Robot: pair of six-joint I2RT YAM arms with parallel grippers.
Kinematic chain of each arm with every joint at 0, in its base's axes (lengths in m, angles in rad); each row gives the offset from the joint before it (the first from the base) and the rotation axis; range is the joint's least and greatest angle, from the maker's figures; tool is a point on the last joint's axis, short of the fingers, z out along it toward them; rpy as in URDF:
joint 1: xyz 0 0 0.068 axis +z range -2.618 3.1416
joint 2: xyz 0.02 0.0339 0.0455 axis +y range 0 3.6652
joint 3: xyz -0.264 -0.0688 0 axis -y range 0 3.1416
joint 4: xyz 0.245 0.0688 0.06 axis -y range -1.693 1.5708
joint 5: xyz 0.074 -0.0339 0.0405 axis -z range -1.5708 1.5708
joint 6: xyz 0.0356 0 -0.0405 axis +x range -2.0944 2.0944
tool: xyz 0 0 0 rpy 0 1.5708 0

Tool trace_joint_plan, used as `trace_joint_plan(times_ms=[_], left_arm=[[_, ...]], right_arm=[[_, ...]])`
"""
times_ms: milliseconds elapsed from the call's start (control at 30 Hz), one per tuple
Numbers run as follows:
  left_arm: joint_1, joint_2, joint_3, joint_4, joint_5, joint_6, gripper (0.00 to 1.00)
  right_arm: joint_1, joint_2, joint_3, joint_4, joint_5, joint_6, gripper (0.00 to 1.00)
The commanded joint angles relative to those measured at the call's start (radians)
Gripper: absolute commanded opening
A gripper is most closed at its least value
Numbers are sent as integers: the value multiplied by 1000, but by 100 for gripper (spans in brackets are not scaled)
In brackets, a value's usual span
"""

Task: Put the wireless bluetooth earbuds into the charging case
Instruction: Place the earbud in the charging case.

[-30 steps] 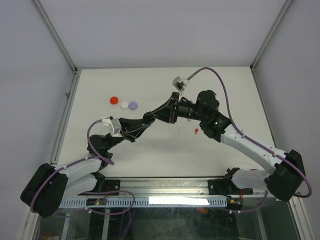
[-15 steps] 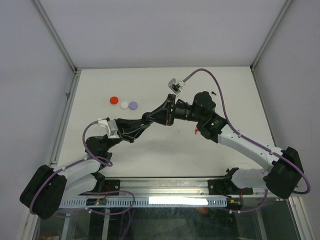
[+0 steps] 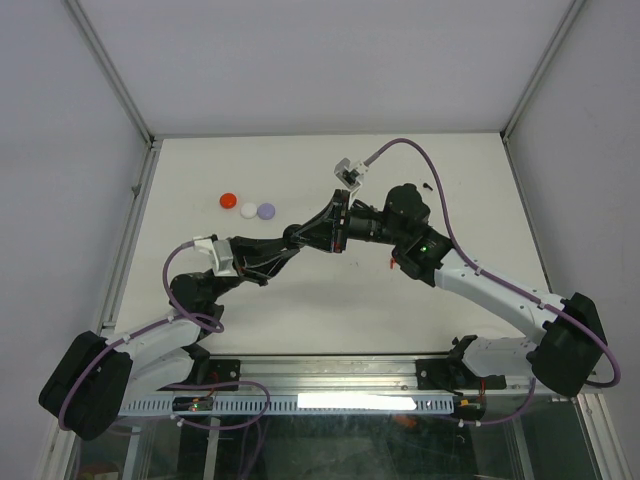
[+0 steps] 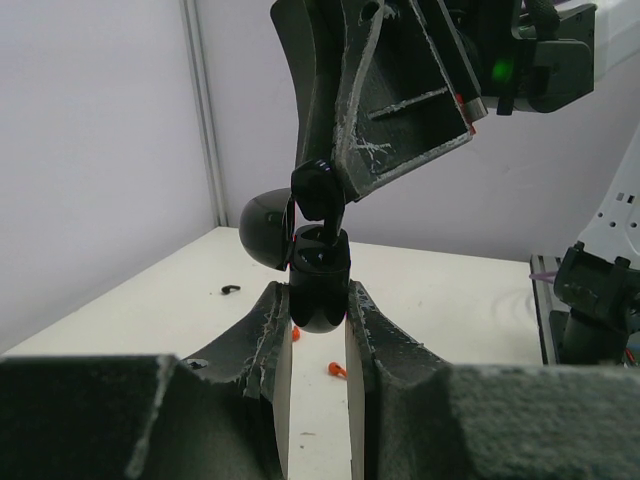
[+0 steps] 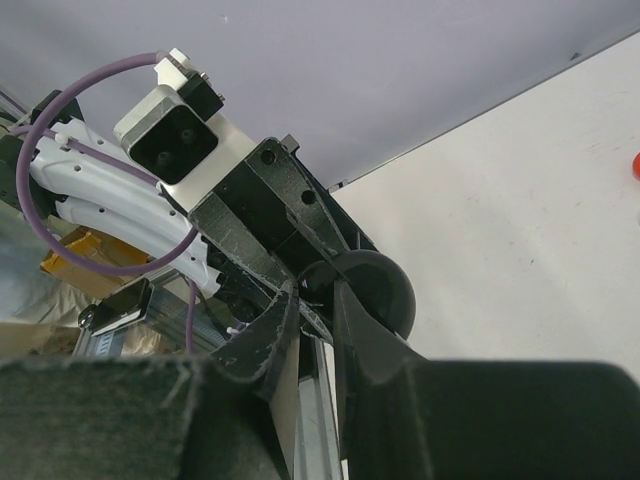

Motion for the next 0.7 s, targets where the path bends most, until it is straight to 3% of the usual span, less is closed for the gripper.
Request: trace_joint_plan(times_ms=[0, 667], left_arm=[[10, -6, 47, 57, -12, -17, 0], [11, -32, 27, 98, -38, -58, 0]], right_arm=[[11, -5, 15, 49, -21, -5, 12], [17, -51, -45, 23, 64, -64, 13]])
